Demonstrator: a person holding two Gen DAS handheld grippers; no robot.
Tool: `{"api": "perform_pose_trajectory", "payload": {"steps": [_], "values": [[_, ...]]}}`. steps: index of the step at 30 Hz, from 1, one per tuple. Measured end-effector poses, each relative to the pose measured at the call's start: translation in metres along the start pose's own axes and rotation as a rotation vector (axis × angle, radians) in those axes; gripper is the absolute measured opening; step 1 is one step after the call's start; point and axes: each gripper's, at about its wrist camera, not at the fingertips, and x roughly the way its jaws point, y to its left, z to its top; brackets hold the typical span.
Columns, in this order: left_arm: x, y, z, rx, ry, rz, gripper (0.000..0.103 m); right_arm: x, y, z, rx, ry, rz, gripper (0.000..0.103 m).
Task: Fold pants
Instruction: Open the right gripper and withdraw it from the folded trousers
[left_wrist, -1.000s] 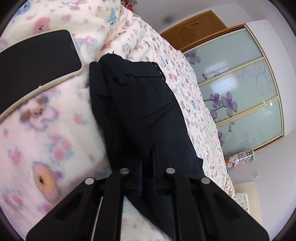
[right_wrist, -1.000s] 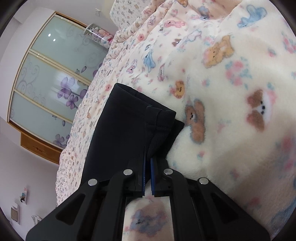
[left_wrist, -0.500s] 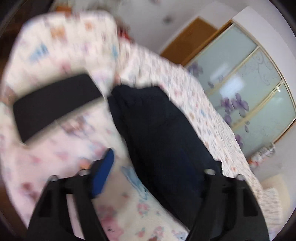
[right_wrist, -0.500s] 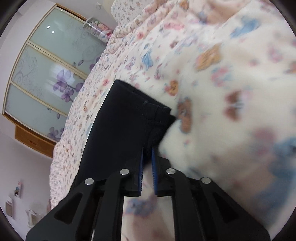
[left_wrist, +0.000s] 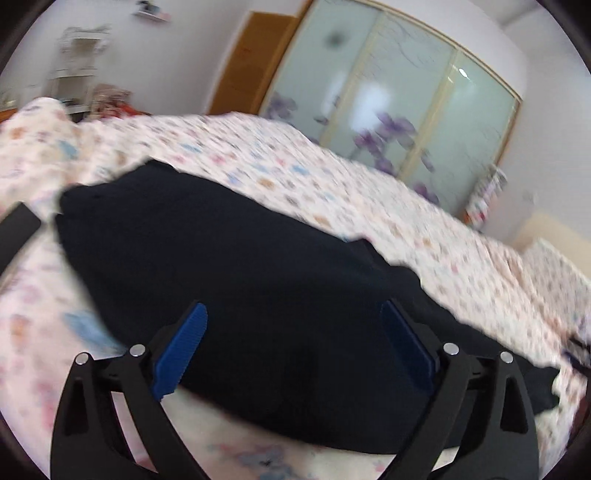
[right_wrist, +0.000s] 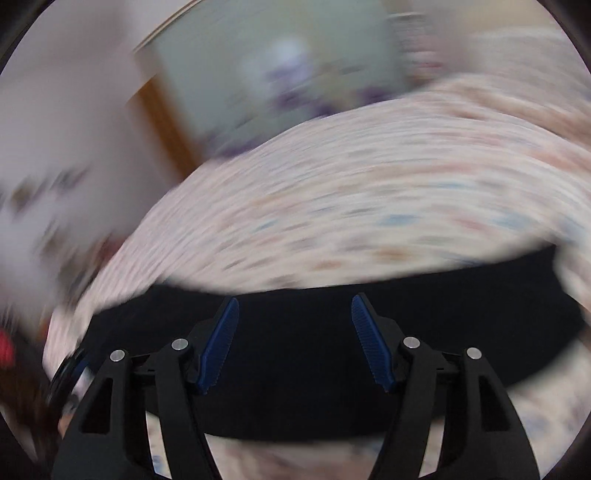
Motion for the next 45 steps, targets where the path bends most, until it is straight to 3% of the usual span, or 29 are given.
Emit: {"api": "perform_pose_trajectory", "payload": {"steps": [2, 5, 7, 10, 14, 15, 16, 17, 20, 23, 26, 30, 33, 34, 36, 37, 41, 43, 45], "values": [[0.013, 0.003, -0.010, 0.027, 0.016, -0.012, 0.101, 0.057, 0.039, 0.013, -0.070, 0.101, 0.127, 0.066], [0.017, 0.011, -0.011, 0.019, 0.016, -0.028, 0.101, 0.120, 0.088, 0.021, -0.172, 0.196, 0.213, 0.066], [0.019, 0.014, -0.011, 0.019, 0.011, -0.032, 0.101, 0.170, 0.115, 0.035, -0.206, 0.248, 0.241, 0.065], [0.018, 0.015, -0.015, 0.013, 0.009, -0.046, 0.101, 0.217, 0.130, 0.048, -0.153, 0.313, 0.278, 0.065], [0.016, 0.014, -0.015, -0.006, 0.003, -0.069, 0.101, 0.261, 0.151, 0.047, -0.172, 0.442, 0.215, 0.065], [0.016, 0.016, -0.015, -0.011, 0.001, -0.076, 0.101, 0.269, 0.155, 0.042, -0.199, 0.481, 0.167, 0.061], [0.016, 0.014, -0.015, -0.014, -0.002, -0.080, 0.101, 0.272, 0.157, 0.036, -0.218, 0.513, 0.153, 0.036], [0.015, 0.014, -0.016, -0.017, -0.004, -0.083, 0.101, 0.275, 0.162, 0.033, -0.235, 0.520, 0.137, 0.006], [0.015, 0.015, -0.016, -0.027, -0.010, -0.091, 0.101, 0.267, 0.167, 0.037, -0.266, 0.446, 0.107, 0.005], [0.015, 0.013, -0.015, -0.027, -0.009, -0.091, 0.101, 0.264, 0.161, 0.054, -0.206, 0.354, 0.097, 0.003], [0.014, 0.011, -0.015, -0.021, -0.007, -0.082, 0.101, 0.271, 0.161, 0.056, -0.233, 0.288, 0.017, 0.000], [0.014, 0.012, -0.016, -0.027, -0.008, -0.087, 0.101, 0.278, 0.150, 0.043, -0.255, 0.337, -0.009, 0.000], [0.014, 0.012, -0.015, -0.030, -0.006, -0.088, 0.101, 0.237, 0.132, 0.051, -0.180, 0.277, 0.095, 0.001], [0.014, 0.011, -0.015, -0.032, -0.007, -0.089, 0.101, 0.222, 0.123, 0.055, -0.145, 0.263, 0.137, 0.008], [0.014, 0.011, -0.015, -0.031, -0.007, -0.088, 0.101, 0.196, 0.110, 0.057, -0.111, 0.245, 0.200, 0.032], [0.015, 0.011, -0.015, -0.031, -0.006, -0.086, 0.101, 0.185, 0.105, 0.056, -0.110, 0.243, 0.205, 0.051], [0.015, 0.011, -0.015, -0.030, -0.005, -0.084, 0.101, 0.183, 0.096, 0.036, -0.132, 0.362, 0.228, 0.054], [0.015, 0.011, -0.015, -0.028, -0.004, -0.079, 0.101, 0.200, 0.092, 0.020, -0.187, 0.442, 0.145, 0.054], [0.017, 0.011, -0.015, -0.025, 0.000, -0.073, 0.101, 0.215, 0.078, 0.011, -0.244, 0.409, -0.059, 0.043]]}}
